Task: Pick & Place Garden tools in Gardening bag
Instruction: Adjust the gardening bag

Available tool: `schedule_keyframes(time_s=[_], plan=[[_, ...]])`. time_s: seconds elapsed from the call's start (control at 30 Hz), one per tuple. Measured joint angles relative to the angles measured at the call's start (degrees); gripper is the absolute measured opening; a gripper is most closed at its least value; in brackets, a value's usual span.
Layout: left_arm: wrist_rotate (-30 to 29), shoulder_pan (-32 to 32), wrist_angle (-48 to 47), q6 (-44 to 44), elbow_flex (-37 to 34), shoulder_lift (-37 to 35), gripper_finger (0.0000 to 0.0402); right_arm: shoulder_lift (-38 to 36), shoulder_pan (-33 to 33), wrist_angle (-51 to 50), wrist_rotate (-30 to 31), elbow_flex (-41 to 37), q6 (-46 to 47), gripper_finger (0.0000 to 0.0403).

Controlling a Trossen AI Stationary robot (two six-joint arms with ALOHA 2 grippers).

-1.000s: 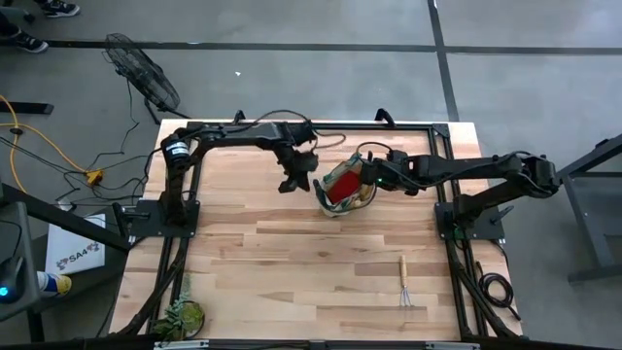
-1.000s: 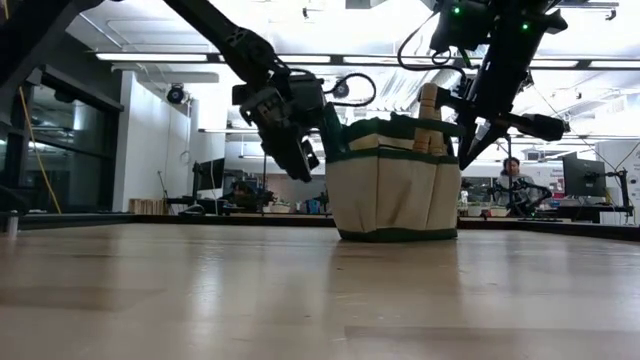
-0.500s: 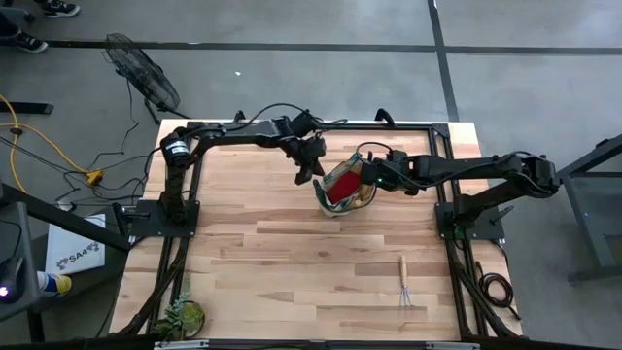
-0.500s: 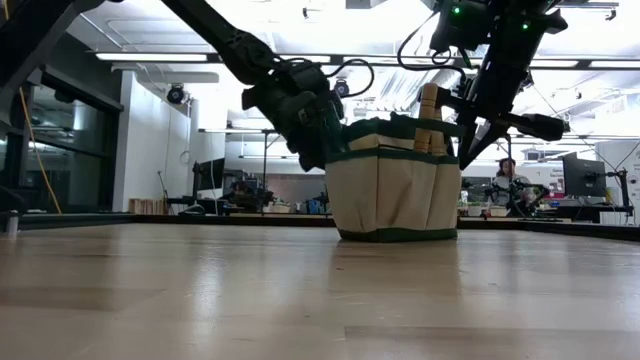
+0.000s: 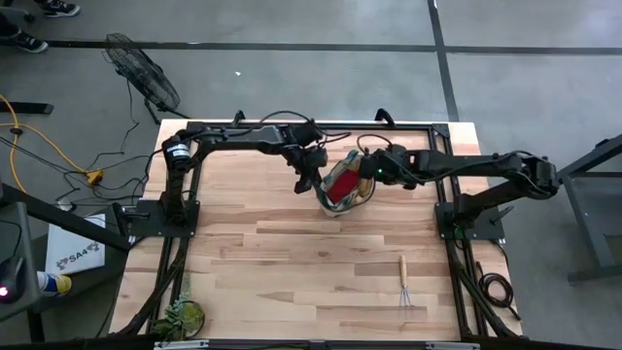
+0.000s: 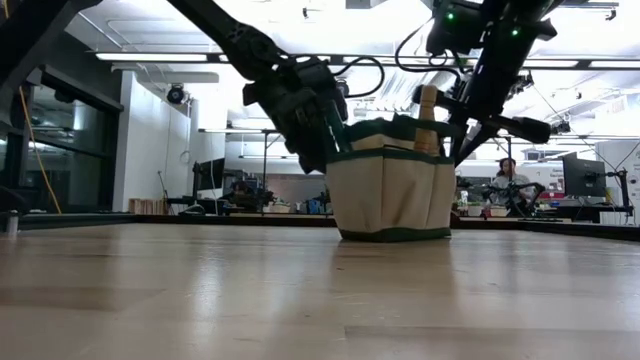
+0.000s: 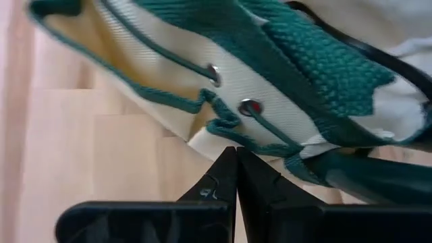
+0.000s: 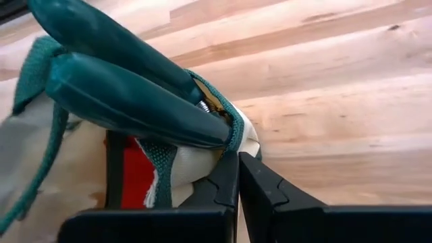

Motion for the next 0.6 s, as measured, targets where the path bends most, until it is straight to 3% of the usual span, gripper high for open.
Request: schedule_keyframes(time_s=[0.6], plan=[[2.0, -7.8, 2.9, -3.6, 0.0, 0.0, 0.0000, 0.0, -10.5, 10.0, -7.7, 0.0, -13.2, 0.0002]])
